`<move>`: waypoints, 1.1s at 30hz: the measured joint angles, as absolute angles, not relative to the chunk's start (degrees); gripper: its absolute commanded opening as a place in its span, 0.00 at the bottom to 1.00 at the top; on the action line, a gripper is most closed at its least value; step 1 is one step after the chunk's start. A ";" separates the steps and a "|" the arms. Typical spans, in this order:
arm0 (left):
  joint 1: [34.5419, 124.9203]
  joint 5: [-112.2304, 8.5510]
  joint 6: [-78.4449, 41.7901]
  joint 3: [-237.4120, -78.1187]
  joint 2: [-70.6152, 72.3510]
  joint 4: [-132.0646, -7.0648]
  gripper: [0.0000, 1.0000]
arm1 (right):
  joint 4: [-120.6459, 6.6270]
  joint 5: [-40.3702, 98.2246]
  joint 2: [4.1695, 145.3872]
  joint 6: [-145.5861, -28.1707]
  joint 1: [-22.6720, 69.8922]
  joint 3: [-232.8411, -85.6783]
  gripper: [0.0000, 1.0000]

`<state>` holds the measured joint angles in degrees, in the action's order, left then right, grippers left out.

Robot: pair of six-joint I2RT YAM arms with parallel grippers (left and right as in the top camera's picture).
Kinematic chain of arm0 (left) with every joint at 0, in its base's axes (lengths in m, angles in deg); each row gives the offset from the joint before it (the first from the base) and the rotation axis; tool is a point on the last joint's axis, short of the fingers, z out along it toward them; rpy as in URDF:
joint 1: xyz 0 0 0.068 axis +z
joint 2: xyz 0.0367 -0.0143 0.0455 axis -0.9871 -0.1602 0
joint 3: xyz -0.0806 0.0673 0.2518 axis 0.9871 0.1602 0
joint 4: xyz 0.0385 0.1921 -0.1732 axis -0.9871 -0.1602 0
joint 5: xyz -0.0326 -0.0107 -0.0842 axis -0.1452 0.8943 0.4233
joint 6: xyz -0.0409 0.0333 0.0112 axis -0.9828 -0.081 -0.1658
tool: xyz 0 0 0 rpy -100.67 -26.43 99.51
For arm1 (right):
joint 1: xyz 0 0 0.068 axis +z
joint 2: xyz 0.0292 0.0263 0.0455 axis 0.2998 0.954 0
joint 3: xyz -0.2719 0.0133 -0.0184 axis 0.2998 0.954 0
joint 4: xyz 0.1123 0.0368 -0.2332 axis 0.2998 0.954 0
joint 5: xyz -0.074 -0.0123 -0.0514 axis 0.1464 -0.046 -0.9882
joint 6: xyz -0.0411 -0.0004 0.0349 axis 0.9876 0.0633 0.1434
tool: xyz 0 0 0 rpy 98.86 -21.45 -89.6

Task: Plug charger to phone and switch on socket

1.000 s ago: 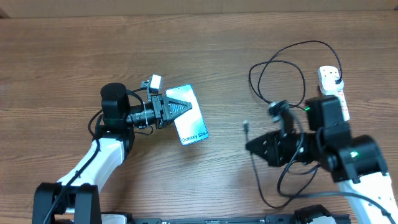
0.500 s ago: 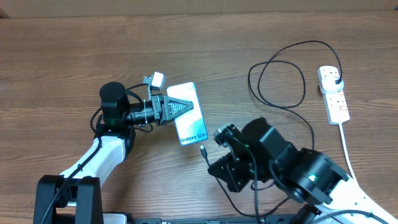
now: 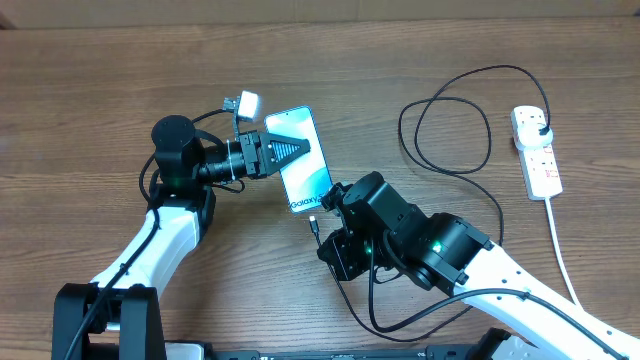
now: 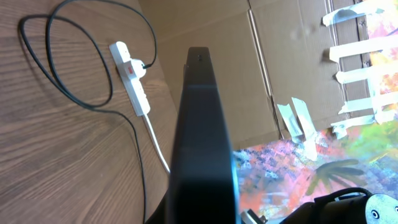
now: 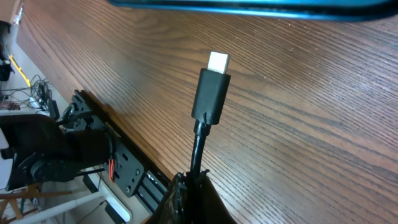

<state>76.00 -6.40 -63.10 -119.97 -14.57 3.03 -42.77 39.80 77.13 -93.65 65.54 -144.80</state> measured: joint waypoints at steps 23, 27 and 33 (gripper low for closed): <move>76.00 -8.65 -52.61 -120.26 -14.64 -11.65 0.04 | -39.86 39.93 77.13 -93.74 65.54 -144.80 0.04; 76.00 -9.02 -52.61 -120.26 -14.64 -11.68 0.04 | -40.72 40.22 77.13 -93.70 65.54 -144.80 0.04; 76.00 -9.22 -52.61 -120.26 -14.64 -11.65 0.04 | -42.20 40.37 77.13 -93.72 65.54 -144.80 0.04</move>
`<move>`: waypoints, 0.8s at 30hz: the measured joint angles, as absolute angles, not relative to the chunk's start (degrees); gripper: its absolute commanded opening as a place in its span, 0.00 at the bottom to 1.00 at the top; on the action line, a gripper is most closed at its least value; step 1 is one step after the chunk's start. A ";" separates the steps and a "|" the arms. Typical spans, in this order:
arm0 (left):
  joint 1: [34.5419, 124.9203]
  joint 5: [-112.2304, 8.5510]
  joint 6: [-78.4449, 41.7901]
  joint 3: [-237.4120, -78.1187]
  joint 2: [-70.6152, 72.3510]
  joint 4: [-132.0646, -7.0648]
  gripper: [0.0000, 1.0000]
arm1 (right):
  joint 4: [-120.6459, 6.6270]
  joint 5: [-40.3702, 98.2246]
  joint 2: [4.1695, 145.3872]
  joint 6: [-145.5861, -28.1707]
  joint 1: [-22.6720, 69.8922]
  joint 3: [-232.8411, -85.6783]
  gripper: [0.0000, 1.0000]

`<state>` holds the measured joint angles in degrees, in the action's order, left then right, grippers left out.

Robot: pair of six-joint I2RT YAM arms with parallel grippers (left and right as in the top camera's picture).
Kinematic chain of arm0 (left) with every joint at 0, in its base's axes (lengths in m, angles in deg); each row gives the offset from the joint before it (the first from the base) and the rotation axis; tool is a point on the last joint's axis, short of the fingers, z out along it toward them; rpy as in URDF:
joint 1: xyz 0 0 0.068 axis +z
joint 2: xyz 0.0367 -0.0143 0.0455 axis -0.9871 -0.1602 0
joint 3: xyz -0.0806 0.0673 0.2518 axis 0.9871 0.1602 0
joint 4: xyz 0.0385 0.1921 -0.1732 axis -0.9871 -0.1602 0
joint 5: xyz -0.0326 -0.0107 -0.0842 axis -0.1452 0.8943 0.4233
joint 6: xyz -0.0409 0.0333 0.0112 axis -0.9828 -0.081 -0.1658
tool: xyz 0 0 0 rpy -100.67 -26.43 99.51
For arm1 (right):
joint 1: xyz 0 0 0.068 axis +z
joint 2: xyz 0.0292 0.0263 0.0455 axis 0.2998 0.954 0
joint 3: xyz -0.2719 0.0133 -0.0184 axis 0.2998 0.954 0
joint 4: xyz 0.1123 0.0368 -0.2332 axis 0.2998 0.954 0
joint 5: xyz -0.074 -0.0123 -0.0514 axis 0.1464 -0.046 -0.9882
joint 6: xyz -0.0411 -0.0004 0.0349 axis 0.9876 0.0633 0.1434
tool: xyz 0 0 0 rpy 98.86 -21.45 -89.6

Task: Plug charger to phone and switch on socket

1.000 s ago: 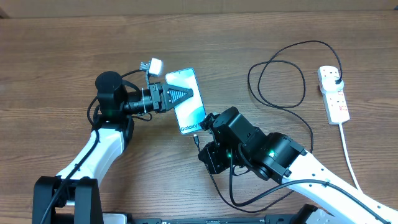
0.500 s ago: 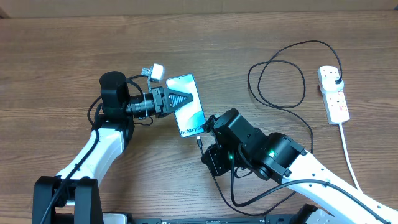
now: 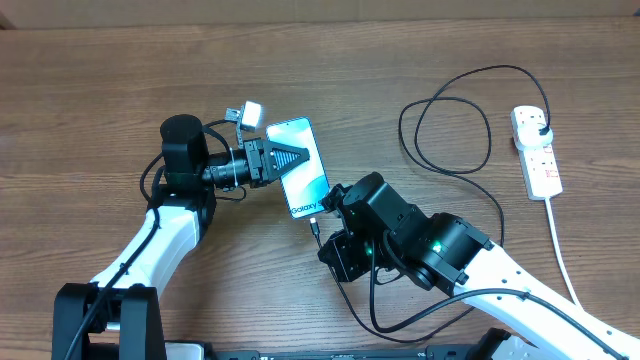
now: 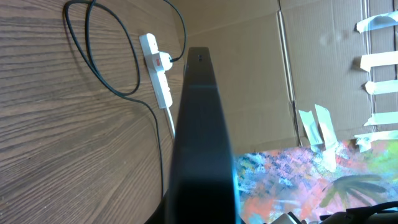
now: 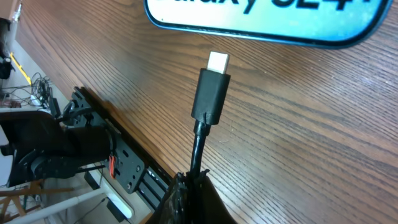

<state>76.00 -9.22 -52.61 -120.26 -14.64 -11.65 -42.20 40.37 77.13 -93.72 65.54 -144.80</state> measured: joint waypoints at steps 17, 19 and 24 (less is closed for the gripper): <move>76.00 -8.17 -53.38 -120.26 -14.64 -11.85 0.04 | -42.64 39.41 77.13 -93.72 65.54 -144.80 0.04; 76.00 -8.06 -53.68 -120.26 -14.64 -11.85 0.04 | -42.64 39.30 77.13 -93.72 65.54 -144.80 0.04; 76.00 -7.21 -53.90 -120.26 -14.64 -11.85 0.04 | -42.90 38.82 77.13 -93.74 65.54 -144.80 0.04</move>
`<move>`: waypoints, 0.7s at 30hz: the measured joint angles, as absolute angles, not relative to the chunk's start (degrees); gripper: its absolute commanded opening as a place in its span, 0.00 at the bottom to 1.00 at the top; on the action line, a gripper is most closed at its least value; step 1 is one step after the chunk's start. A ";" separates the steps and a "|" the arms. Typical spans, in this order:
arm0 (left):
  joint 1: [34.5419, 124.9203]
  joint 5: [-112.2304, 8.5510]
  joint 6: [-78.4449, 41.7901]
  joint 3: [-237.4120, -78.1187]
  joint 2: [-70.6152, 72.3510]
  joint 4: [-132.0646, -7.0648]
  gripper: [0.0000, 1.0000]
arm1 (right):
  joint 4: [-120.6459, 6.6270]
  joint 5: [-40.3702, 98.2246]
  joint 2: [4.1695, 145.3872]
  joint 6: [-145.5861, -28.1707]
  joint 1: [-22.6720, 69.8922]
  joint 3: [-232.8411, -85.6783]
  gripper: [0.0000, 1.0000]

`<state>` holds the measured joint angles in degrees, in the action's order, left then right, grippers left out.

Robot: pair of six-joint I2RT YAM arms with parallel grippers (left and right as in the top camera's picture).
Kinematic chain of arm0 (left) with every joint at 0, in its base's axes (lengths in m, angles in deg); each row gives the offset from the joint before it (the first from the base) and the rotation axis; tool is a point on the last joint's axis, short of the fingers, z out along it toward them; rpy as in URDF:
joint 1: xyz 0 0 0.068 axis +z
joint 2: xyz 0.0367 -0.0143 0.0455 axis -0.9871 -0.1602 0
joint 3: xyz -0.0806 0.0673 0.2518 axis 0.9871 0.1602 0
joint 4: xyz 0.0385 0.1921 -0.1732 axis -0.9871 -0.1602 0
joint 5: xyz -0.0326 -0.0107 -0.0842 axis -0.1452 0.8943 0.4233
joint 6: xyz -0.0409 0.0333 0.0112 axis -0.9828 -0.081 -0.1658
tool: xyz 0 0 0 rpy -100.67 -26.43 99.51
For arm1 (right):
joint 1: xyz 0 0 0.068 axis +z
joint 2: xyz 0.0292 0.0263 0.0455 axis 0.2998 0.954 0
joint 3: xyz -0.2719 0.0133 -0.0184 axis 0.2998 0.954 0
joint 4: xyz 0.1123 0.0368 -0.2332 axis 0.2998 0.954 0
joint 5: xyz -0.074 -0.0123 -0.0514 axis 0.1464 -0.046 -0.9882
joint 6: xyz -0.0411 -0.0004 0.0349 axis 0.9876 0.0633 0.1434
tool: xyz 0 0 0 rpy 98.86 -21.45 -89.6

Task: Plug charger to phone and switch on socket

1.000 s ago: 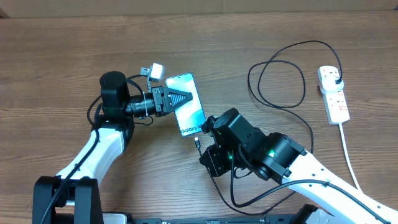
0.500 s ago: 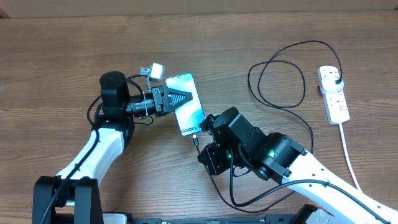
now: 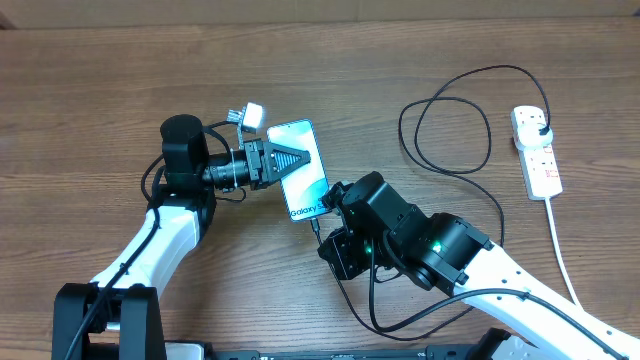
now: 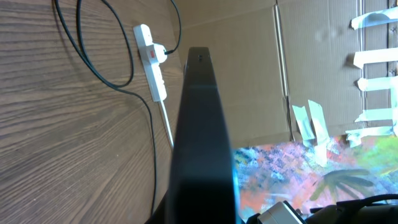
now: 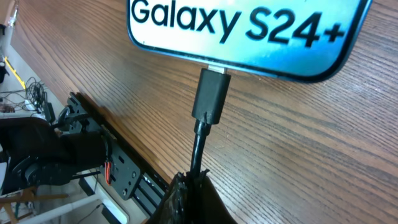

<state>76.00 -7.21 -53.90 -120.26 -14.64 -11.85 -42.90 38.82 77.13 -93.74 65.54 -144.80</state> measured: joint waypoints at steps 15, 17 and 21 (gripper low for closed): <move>78.43 -7.08 -53.90 -120.26 -14.64 -11.85 0.04 | -41.28 38.62 77.13 -93.79 65.54 -144.80 0.04; 78.69 -7.08 -53.90 -120.26 -14.64 -11.85 0.04 | -41.31 38.60 77.13 -93.76 65.54 -144.80 0.04; 78.65 -7.05 -54.88 -120.26 -14.64 -11.85 0.04 | -41.06 38.62 77.13 -93.79 65.54 -144.80 0.04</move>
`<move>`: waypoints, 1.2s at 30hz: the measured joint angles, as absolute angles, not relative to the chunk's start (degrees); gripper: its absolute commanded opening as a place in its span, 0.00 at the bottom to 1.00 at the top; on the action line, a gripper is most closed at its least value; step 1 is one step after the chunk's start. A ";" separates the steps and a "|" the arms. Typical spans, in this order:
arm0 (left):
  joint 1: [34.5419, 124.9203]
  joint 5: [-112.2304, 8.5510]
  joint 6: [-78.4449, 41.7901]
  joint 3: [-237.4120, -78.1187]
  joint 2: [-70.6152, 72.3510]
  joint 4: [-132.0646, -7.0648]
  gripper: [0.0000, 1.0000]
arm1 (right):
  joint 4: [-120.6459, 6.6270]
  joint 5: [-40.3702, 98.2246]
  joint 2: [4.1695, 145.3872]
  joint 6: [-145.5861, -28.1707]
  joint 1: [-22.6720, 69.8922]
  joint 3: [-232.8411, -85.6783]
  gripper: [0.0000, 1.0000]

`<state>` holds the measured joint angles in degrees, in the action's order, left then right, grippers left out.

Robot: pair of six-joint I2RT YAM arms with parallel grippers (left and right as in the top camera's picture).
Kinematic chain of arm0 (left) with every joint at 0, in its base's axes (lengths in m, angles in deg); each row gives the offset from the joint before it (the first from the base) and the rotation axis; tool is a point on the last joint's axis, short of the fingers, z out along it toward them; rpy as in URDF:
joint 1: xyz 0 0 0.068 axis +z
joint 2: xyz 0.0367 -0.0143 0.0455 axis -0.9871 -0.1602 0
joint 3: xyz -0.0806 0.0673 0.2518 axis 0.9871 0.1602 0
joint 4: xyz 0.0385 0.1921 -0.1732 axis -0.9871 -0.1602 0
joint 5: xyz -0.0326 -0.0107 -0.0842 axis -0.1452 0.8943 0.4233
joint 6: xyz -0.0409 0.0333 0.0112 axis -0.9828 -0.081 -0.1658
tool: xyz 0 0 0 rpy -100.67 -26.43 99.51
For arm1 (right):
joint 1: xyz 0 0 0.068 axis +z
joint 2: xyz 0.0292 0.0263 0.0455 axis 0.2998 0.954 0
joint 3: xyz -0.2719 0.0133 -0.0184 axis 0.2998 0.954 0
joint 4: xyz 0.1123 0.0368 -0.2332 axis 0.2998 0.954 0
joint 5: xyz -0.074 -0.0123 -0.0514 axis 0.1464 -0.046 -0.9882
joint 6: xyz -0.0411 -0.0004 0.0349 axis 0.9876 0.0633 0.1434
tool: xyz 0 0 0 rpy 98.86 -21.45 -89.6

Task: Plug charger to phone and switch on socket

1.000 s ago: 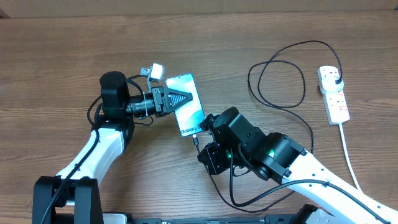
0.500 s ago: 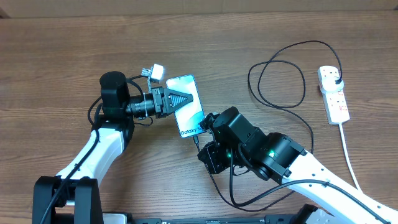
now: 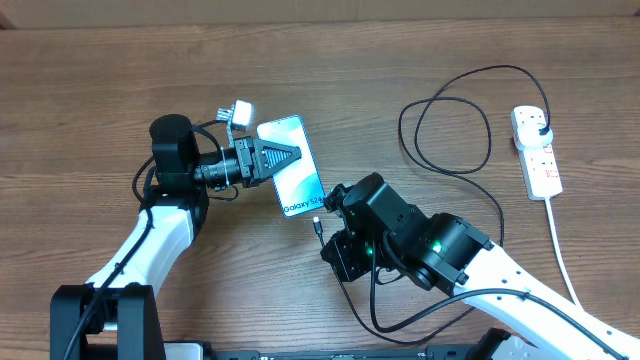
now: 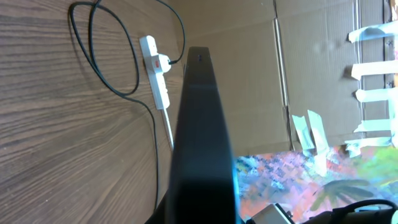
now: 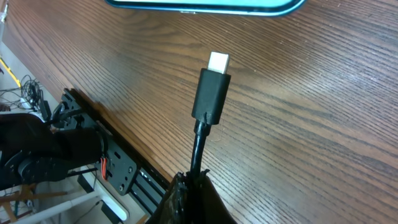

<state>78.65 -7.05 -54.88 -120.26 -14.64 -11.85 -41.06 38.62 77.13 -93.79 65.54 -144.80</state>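
A phone (image 3: 295, 165) with a light-blue "Galaxy" screen is held off the table, my left gripper (image 3: 280, 157) shut on it. In the left wrist view only its dark edge (image 4: 202, 137) shows. My right gripper (image 3: 327, 240) is shut on the black charger cable just behind the USB-C plug (image 5: 211, 93). The plug's metal tip points at the phone's bottom edge (image 5: 205, 5), with a clear gap between them. The white socket strip (image 3: 537, 150) lies at the far right, the charger adapter (image 3: 540, 125) plugged into it.
The black cable makes a wide loop (image 3: 445, 130) on the wooden table between my right arm and the strip. The strip's white lead (image 3: 560, 250) runs toward the front edge. Cardboard walls (image 4: 249, 56) stand behind the table.
The phone has moved up and to the left, away from the plug. The plug's tip, which was against the phone's bottom edge, now stands free with a gap.
At first my left gripper held the phone with its bottom edge a little beyond the plug in my right gripper. Then the phone was nearer, then its bottom edge met the plug's tip. Now the two are apart again, the plug unmoved.
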 measured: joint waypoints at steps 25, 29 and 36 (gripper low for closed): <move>76.51 -7.58 -69.66 -120.76 -14.79 -2.37 0.04 | -40.39 34.05 58.62 -93.94 65.54 -144.78 0.04; 75.92 -3.58 -69.66 -124.46 -17.20 -2.28 0.04 | -41.46 35.54 61.46 -93.96 65.54 -144.78 0.04; 74.91 2.39 -69.66 -132.28 -26.22 -1.91 0.04 | -41.65 36.78 63.86 -94.27 65.54 -144.78 0.04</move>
<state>74.91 2.39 -69.66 -132.28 -26.22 -1.91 -41.65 36.78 63.86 -94.27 65.54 -144.78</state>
